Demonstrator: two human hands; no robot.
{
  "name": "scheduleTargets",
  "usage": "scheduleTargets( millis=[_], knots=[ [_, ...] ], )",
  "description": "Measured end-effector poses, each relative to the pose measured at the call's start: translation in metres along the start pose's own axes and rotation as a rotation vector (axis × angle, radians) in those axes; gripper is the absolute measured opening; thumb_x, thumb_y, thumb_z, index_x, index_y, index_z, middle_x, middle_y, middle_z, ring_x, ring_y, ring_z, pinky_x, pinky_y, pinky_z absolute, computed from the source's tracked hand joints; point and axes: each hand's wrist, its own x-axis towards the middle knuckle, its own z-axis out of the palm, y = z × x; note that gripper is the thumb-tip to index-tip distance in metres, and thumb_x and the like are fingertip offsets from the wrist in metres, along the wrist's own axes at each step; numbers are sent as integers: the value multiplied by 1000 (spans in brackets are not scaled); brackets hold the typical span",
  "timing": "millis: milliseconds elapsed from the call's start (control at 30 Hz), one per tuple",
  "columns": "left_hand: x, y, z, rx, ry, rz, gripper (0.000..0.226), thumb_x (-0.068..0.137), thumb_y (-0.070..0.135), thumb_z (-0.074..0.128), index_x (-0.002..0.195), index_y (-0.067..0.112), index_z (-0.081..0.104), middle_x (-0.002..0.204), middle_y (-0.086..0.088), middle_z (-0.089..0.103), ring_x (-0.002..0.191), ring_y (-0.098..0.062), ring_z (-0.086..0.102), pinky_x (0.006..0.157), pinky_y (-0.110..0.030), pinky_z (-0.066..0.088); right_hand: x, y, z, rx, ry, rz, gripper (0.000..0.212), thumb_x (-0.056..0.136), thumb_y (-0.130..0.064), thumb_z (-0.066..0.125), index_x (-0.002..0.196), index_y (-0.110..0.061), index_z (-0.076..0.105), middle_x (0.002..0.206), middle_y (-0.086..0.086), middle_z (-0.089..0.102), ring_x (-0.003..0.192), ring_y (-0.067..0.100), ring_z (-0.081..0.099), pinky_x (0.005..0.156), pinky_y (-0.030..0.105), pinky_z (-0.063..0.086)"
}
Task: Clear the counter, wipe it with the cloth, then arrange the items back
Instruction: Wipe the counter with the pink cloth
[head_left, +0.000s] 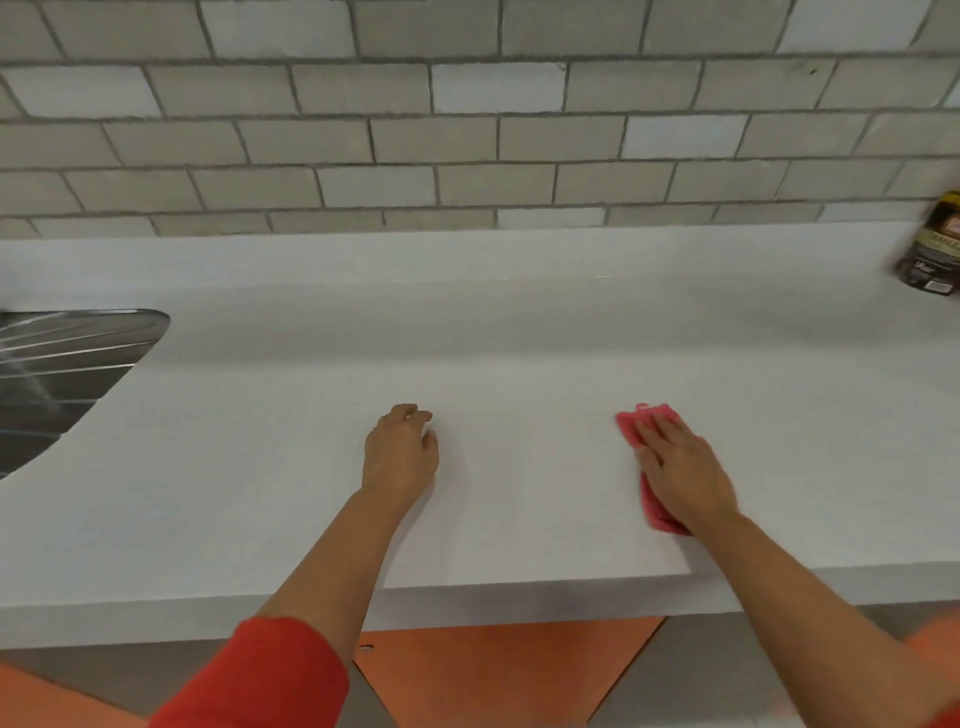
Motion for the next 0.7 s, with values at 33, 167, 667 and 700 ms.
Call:
scheduleTargets(
  millis=[33,167,667,700],
  knots=[
    [2,2,2,5,-13,11,38,97,16,41,133,11,50,147,-6,37,132,-25,38,109,-33,28,3,27,-5,-14,31,74,52,97,-32,20,144,-20,36,155,3,27,145,20,19,116,38,20],
    [12,4,5,20,-21,26,38,97,17,41,134,12,49,148,-7,36,132,-25,38,110,-33,27,23,63,-15,-84,65,364,48,95,-20,26,141,-13,39,148,11,35,139,31,26,113,43,25],
    [92,10,12,89,13,-132,45,97,21,39,142,14,37,152,-9,27,137,-28,30,113,-39,26,86,-172,45,162,-87,-481,67,86,-37,9,138,-16,46,151,4,36,143,24,26,117,36,15],
    [100,15,15,102,-3,-138,46,97,22,39,142,15,36,152,-9,27,137,-28,30,113,-39,26,101,-157,44,148,-40,-491,62,86,-34,16,134,-15,52,146,5,44,139,25,34,115,36,22]
  ],
)
